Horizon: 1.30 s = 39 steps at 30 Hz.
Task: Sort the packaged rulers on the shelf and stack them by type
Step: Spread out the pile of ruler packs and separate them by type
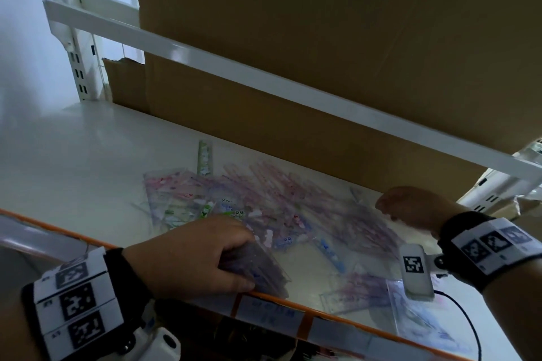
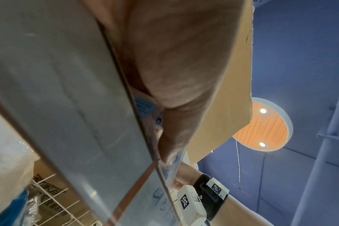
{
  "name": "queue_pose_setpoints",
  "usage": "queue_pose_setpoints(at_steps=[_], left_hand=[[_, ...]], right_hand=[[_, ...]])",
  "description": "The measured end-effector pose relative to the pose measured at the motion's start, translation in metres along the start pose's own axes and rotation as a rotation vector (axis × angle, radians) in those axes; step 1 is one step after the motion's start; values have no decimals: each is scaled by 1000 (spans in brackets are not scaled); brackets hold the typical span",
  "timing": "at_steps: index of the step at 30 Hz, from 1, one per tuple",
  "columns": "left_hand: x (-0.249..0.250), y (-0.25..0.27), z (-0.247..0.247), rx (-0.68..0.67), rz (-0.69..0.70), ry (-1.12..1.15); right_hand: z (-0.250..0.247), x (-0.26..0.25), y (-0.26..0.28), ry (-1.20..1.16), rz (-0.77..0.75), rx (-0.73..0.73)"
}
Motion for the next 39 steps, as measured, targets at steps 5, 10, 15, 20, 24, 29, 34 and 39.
queue_pose_setpoints(at_steps=[5, 10, 15, 20, 24, 29, 34, 39], left_hand=[[5, 0, -1, 5, 21, -35], [13, 4, -5, 43, 57, -141], [15, 8, -15, 61, 80, -211], [9, 17, -26, 136, 71, -211], [0, 16, -22, 125, 24, -167], [-9, 15, -13, 76, -26, -144], [-11, 16, -9, 50, -30, -101], [-12, 15, -4, 9, -41, -103]], right_hand=[[11, -58, 25, 176, -250, 27], [67, -150, 84, 466, -755, -127], [95, -196, 96, 635, -897, -150], [77, -190, 85, 613, -847, -63], [62, -174, 81, 579, -781, -28], [60, -146, 91, 602, -787, 118], [61, -103, 88, 617, -709, 45], [49, -83, 79, 541, -606, -44]])
Point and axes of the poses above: each hand's wrist, its own y-axis away from the middle knuckle, its own z-axis out of the palm, x = y × z, the point moved 8 cm from there along -y, towards the middle knuckle, and after that the axes turned 6 degrees about z, right-handed, at the moved point
